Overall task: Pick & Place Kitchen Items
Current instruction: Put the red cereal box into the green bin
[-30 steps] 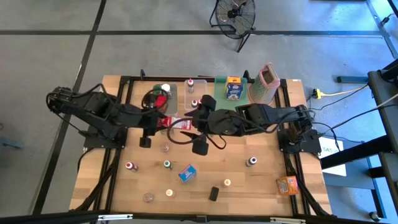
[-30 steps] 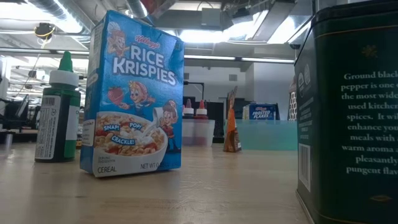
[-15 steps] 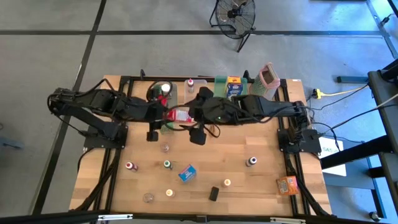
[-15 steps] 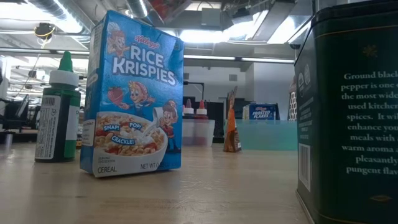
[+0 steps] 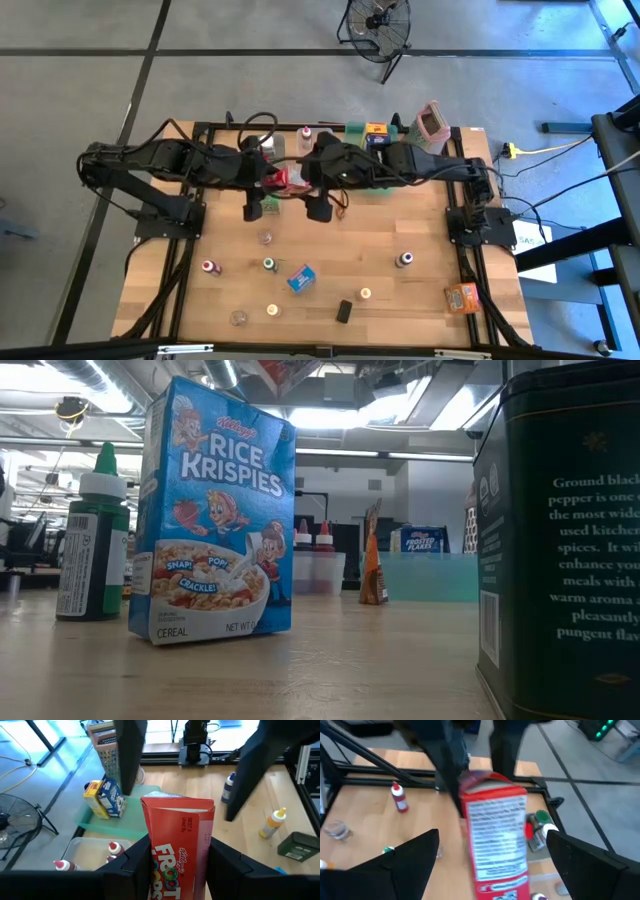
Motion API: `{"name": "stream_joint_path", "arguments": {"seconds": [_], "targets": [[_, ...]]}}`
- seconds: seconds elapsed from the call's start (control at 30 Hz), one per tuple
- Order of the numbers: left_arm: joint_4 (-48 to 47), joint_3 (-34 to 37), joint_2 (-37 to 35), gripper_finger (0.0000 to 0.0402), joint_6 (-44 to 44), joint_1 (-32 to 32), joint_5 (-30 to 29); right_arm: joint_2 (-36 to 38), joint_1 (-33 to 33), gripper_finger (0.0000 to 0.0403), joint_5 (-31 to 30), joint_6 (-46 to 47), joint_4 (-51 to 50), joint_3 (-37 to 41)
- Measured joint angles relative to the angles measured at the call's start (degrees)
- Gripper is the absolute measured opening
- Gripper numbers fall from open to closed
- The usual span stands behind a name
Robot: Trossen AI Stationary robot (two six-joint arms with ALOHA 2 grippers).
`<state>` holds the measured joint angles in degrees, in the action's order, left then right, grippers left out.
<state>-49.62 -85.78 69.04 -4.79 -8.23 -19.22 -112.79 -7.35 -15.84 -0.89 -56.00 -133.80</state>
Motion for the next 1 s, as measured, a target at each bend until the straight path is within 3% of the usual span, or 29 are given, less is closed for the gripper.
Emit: {"name": "stream_joint_path", "arguments": {"seconds": [0.27,0.57,1.0], "targets": [[2.53,0.0,0.0,0.0145,-0.55,0.0,0.09,-1.0,1.75,0.0372,5.89,1.1,-1.42,0.0],[2.72,0.0,0.0,0.0145,-0.53,0.0,0.09,-1.63,2.46,0.0367,7.54,0.44,-1.65,0.0],[2.73,0.0,0.0,0.0145,-0.49,0.0,0.09,-1.58,2.51,0.0297,7.54,0.0,-1.92,0.0]]}}
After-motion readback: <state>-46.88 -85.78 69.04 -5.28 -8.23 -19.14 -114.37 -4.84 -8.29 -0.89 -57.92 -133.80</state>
